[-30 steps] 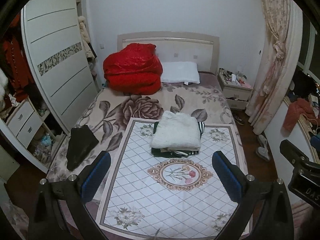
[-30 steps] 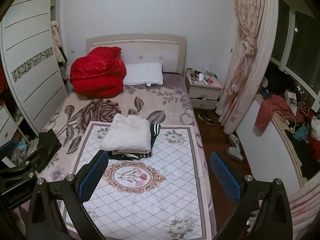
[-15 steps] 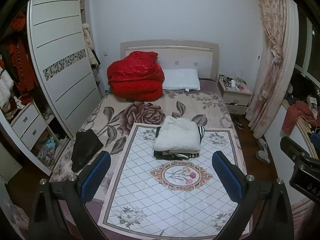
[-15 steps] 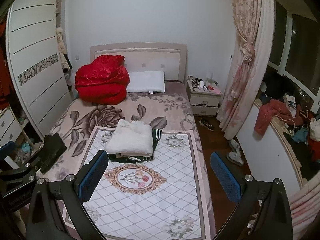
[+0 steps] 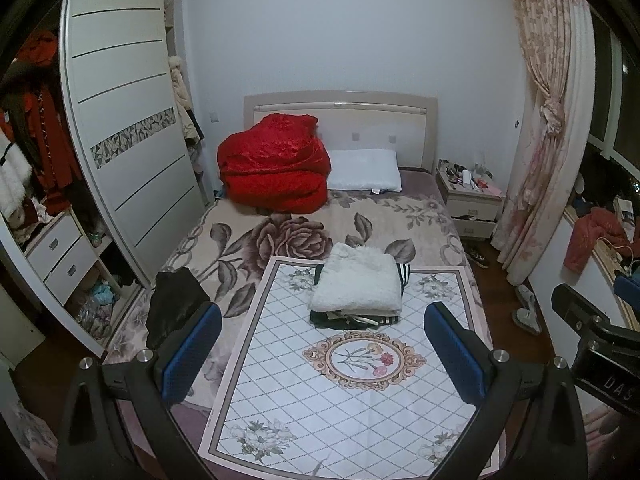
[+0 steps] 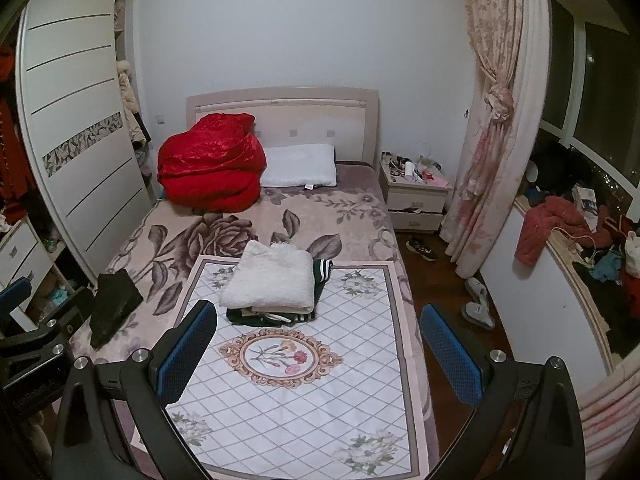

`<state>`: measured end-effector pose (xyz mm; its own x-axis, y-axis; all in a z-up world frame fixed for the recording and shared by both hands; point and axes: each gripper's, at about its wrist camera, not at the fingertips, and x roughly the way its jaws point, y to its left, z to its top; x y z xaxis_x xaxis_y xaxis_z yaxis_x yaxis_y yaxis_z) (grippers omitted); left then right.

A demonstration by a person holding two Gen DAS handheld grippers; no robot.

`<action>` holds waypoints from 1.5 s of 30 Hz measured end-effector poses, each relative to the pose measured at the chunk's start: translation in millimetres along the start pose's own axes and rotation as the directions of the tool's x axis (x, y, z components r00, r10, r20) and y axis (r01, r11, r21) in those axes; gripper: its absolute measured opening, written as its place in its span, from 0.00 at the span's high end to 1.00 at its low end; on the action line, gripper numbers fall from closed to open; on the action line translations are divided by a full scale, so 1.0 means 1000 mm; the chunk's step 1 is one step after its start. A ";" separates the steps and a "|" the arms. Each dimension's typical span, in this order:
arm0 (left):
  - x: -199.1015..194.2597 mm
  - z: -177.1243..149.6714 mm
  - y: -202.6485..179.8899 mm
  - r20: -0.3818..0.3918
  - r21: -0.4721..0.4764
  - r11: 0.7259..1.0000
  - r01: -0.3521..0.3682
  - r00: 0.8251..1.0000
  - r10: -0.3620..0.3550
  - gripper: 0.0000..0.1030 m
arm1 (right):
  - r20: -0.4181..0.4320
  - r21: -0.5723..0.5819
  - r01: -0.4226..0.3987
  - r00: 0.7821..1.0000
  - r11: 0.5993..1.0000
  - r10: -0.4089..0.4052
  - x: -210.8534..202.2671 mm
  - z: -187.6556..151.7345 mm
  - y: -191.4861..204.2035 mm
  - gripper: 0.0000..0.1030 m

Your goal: Fold large clothes

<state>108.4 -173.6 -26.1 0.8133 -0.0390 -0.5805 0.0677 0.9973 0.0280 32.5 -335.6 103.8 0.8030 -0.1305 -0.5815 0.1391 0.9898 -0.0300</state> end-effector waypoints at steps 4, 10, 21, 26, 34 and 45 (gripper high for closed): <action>0.000 0.002 0.000 -0.002 -0.002 1.000 0.004 1.000 -0.004 0.00 | 0.008 0.001 0.002 1.000 1.000 -0.002 -0.001 0.002 0.001 0.00; -0.001 0.002 0.001 -0.003 -0.003 1.000 0.008 1.000 -0.008 0.00 | 0.016 0.002 0.000 1.000 1.000 0.000 -0.002 0.003 0.003 0.00; -0.003 0.002 0.001 -0.015 -0.012 1.000 0.009 1.000 -0.010 0.00 | 0.014 -0.002 0.004 1.000 1.000 -0.004 -0.001 0.002 0.005 0.00; -0.003 -0.001 -0.002 -0.027 -0.018 1.000 0.008 1.000 -0.009 0.00 | 0.008 -0.006 0.004 1.000 1.000 -0.004 -0.001 0.001 0.006 0.00; -0.002 -0.001 -0.003 -0.030 -0.020 1.000 0.000 1.000 -0.001 0.00 | 0.006 -0.007 0.008 1.000 1.000 -0.008 0.000 0.002 0.004 0.00; -0.001 0.000 -0.003 -0.031 -0.018 1.000 -0.004 1.000 0.004 0.00 | 0.005 -0.017 -0.009 1.000 1.000 0.009 0.007 0.005 -0.002 0.00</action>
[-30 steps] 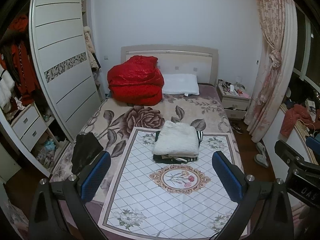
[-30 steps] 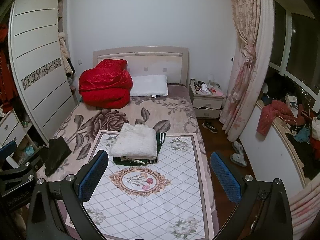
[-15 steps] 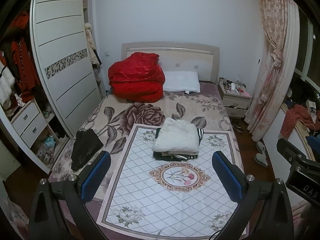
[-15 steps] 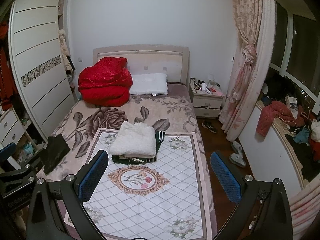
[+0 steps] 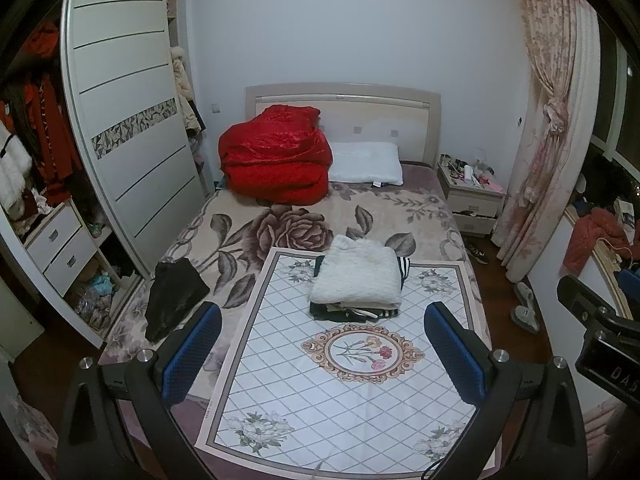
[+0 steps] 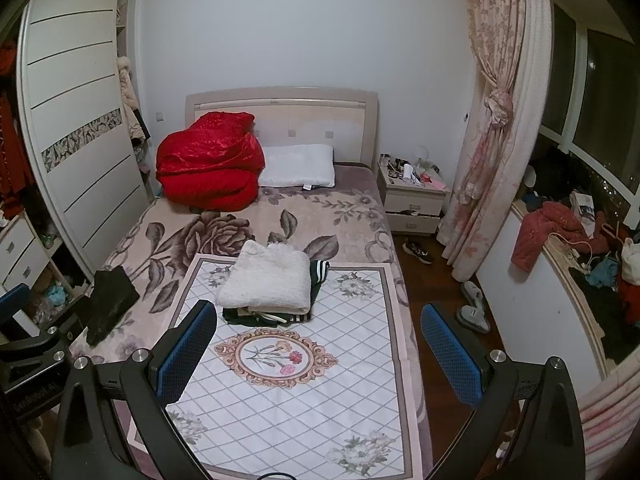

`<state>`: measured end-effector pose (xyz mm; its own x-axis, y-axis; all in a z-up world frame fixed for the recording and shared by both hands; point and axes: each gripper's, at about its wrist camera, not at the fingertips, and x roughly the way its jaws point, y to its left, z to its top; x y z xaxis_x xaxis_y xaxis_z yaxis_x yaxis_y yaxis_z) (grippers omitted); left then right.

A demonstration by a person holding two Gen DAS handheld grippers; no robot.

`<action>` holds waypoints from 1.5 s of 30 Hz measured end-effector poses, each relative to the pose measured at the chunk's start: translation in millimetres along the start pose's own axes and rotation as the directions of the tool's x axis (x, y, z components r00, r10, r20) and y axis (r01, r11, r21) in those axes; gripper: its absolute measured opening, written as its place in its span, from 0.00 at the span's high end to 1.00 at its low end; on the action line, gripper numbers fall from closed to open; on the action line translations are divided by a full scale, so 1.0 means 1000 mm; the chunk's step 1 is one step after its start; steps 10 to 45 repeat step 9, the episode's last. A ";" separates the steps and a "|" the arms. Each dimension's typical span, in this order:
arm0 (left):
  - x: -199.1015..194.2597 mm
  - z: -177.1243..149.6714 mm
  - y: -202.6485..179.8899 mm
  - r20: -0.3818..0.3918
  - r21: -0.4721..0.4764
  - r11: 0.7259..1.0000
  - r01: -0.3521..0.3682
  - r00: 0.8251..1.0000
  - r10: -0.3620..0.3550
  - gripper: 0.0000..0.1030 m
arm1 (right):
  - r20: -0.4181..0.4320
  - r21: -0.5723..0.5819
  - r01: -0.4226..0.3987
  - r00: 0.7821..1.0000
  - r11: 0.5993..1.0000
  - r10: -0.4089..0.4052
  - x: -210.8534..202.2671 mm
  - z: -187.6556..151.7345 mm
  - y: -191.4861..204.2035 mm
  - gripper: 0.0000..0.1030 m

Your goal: Fold large clothes

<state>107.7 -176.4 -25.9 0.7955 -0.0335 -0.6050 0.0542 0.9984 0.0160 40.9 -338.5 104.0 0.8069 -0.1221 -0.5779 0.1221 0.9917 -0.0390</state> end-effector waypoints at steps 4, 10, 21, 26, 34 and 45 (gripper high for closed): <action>0.000 0.000 0.000 0.001 -0.003 1.000 -0.003 1.000 0.003 0.00 | -0.002 -0.003 -0.004 1.000 1.000 0.004 0.002 0.002 0.000 0.00; -0.002 -0.001 0.003 0.009 -0.012 1.000 -0.004 1.000 0.004 0.00 | -0.001 -0.006 -0.005 1.000 1.000 0.005 0.003 0.003 0.000 0.00; -0.002 -0.001 0.003 0.009 -0.012 1.000 -0.004 1.000 0.004 0.00 | -0.001 -0.006 -0.005 1.000 1.000 0.005 0.003 0.003 0.000 0.00; -0.002 -0.001 0.003 0.009 -0.012 1.000 -0.004 1.000 0.004 0.00 | -0.001 -0.006 -0.005 1.000 1.000 0.005 0.003 0.003 0.000 0.00; -0.002 -0.001 0.003 0.009 -0.012 1.000 -0.004 1.000 0.004 0.00 | -0.001 -0.006 -0.005 1.000 1.000 0.005 0.003 0.003 0.000 0.00; -0.002 -0.001 0.003 0.009 -0.012 1.000 -0.004 1.000 0.004 0.00 | -0.001 -0.006 -0.005 1.000 1.000 0.005 0.003 0.003 0.000 0.00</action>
